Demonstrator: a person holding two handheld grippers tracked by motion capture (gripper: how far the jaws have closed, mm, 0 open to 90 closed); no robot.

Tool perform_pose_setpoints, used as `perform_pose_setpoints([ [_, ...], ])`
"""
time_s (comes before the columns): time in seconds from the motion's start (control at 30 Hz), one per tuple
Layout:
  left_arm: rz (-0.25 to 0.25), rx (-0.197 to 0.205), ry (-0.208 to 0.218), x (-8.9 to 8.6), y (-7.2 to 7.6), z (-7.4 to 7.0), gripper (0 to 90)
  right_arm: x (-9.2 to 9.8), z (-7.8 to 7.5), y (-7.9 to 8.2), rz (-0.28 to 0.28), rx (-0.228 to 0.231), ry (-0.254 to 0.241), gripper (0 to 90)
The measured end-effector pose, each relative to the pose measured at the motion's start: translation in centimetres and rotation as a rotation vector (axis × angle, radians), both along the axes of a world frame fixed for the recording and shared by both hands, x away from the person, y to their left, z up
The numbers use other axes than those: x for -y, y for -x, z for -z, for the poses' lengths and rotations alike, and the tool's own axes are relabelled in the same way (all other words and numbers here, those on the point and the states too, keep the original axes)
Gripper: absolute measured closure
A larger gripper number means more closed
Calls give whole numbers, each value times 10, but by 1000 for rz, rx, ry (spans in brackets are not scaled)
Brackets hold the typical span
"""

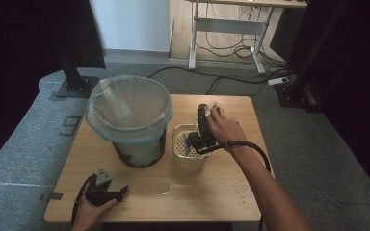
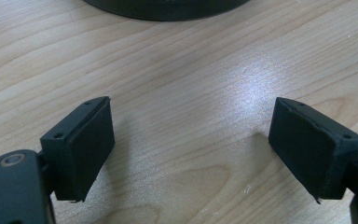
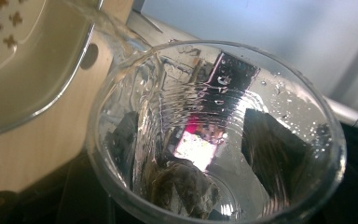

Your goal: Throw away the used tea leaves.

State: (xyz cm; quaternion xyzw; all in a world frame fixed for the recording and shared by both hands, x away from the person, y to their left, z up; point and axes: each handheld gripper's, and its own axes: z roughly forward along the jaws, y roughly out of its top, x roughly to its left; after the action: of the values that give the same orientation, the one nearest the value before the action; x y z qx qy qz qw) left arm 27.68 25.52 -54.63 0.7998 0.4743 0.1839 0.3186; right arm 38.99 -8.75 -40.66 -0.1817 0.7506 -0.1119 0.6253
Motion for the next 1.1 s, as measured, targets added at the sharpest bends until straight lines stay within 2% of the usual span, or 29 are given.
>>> perform_pose_setpoints([
  [0.03, 0, 0, 0, 0, 0, 0, 137, 0, 0, 0, 0, 0, 0, 414],
  [0.07, 0, 0, 0, 0, 0, 0, 137, -2, 2, 1, -14, 13, 68, 414],
  [0.1, 0, 0, 0, 0, 0, 0, 137, -2, 2, 1, -14, 13, 68, 414],
  [0.17, 0, 1, 0, 0, 0, 0, 138, -5, 3, 2, -32, 26, 113, 415],
  [0.27, 0, 1, 0, 0, 0, 0, 137, -8, 3, 4, -40, 46, 135, 417],
  [0.33, 0, 0, 0, 0, 0, 0, 137, -9, 5, 7, -39, 64, 189, 417],
  [0.5, 0, 1, 0, 0, 0, 0, 137, -14, 9, 8, -67, 112, 352, 419],
  [0.53, 0, 1, -1, 0, 0, 0, 137, -15, 10, 8, -75, 132, 411, 419],
  [0.73, 1, 1, -1, 0, 0, 0, 137, -25, 15, 10, -122, 174, 602, 422],
  [0.87, 3, 0, -1, 0, 0, 0, 136, -28, 18, 10, -121, 189, 666, 422],
  [0.93, 3, 0, -1, 0, 0, 0, 136, -29, 21, 11, -108, 184, 677, 422],
  [0.97, 3, 1, -1, 0, 0, 0, 136, -31, 19, 10, -126, 185, 681, 422],
  [1.03, 3, 1, 0, 0, 0, 0, 136, -30, 16, 8, -94, 184, 628, 422],
  [1.1, 4, 0, -1, 0, 0, 0, 136, -29, 16, 9, -89, 177, 624, 422],
])
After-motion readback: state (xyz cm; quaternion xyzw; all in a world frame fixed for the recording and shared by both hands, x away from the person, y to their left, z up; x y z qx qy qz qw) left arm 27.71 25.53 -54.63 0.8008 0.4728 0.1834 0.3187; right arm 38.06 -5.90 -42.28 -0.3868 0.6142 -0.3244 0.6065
